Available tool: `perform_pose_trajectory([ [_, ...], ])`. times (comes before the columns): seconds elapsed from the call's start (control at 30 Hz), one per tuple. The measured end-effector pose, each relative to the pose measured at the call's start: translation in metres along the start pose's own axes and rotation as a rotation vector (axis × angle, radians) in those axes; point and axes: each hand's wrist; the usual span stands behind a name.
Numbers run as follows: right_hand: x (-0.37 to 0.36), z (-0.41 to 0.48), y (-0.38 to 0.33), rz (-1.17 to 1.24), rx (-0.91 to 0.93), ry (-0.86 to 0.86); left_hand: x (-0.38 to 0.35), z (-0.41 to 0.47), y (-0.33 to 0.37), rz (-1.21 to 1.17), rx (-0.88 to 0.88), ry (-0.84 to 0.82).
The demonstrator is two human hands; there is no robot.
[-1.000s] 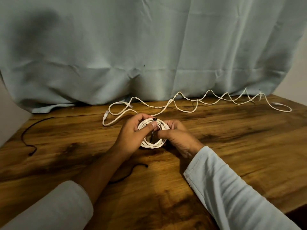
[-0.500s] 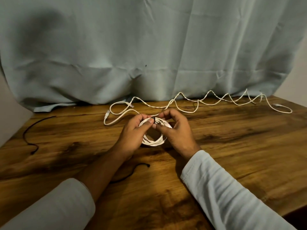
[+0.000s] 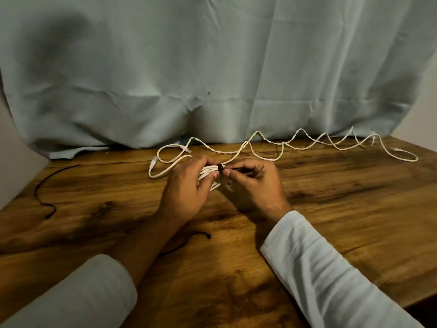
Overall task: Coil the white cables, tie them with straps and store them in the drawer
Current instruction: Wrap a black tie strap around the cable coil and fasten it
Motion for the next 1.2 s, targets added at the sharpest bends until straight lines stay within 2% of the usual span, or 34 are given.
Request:
perform_pose_trajectory([
  [0.1,0.005,0.000,0.003,0.021,-0.050,-0.044,-0.001,-0.001,-0.001,0.032,-0.052,-0.042],
  [0.2,0.007,-0.001,0.009,0.108,-0.156,-0.059,0.001,-0.003,-0.001,-0.026,-0.030,-0.137],
  [0.4,0.012,-0.007,0.007,0.289,-0.338,-0.113,0.004,-0.001,-0.001,-0.128,0.035,-0.222],
  [0.5,0.013,-0.011,0.003,0.260,-0.406,-0.167,0.003,-0.002,-0.004,-0.148,0.049,-0.284],
  [0.7,0.016,-0.013,0.001,0.184,-0.464,-0.232,0.000,-0.003,-0.011,-0.099,0.020,-0.355],
  [0.87,0.016,-0.014,-0.003,0.104,-0.427,-0.315,-0.001,-0.003,-0.010,-0.058,-0.011,-0.396],
  [1.2,0.020,-0.017,-0.009,0.149,-0.452,-0.298,0.002,-0.002,-0.025,-0.135,0.019,-0.468],
])
Point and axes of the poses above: each hand's wrist, its own z-axis towards the middle knuckle, its own x-axis out of the back of the hand, y = z × x, and after that the axes turned 12 degrees about z, right-handed
